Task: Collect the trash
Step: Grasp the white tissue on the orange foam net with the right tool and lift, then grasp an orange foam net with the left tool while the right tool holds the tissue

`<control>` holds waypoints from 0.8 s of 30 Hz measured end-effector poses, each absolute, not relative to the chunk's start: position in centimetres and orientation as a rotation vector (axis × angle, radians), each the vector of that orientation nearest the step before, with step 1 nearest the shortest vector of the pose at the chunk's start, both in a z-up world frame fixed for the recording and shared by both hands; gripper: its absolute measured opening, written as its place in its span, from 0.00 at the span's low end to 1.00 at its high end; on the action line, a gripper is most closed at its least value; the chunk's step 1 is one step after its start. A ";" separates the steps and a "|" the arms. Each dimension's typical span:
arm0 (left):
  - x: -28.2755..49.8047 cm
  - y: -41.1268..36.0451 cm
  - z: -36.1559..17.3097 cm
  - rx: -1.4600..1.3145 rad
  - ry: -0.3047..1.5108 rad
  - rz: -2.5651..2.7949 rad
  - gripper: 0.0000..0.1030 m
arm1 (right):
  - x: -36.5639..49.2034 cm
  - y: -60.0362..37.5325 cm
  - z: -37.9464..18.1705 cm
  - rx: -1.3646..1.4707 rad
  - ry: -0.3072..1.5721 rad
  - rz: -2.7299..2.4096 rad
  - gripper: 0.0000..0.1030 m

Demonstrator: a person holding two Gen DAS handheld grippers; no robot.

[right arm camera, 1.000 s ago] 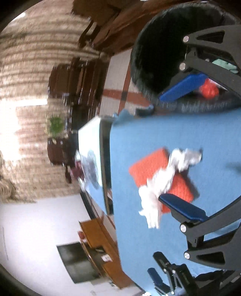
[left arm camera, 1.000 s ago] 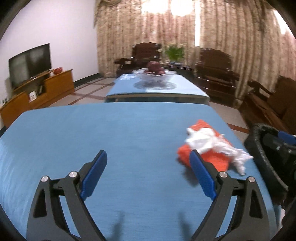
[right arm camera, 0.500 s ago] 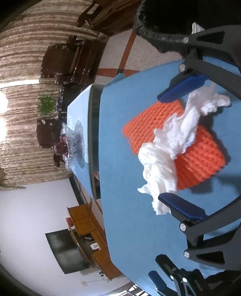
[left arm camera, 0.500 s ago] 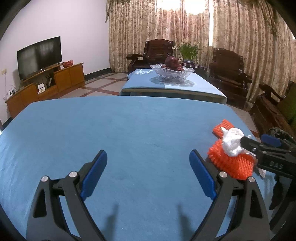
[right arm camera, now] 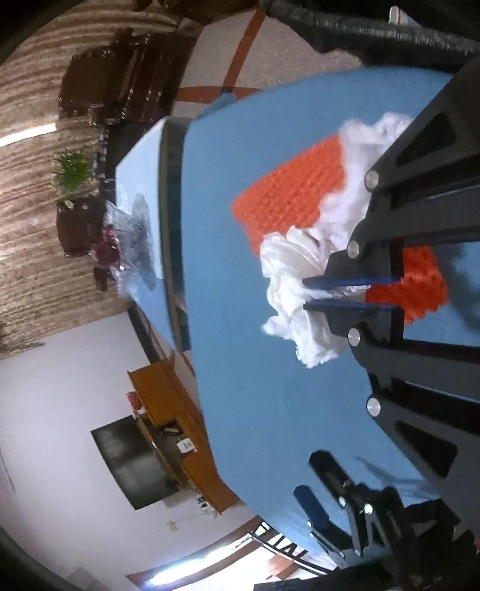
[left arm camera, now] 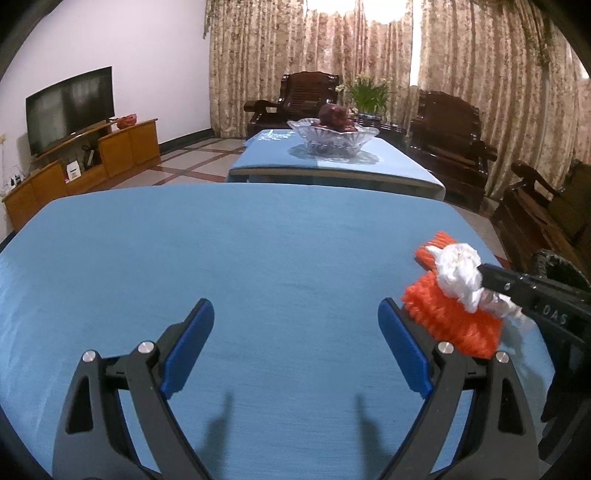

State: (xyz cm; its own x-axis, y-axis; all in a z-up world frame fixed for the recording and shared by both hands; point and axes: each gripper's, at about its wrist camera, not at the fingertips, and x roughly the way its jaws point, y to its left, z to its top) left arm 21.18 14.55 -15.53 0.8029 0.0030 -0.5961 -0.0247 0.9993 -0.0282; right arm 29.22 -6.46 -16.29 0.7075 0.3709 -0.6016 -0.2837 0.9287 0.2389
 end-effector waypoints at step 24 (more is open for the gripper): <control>25.1 4.8 -18.5 -0.106 0.774 -0.243 0.71 | 21.8 -13.0 -20.0 0.074 0.829 0.223 0.08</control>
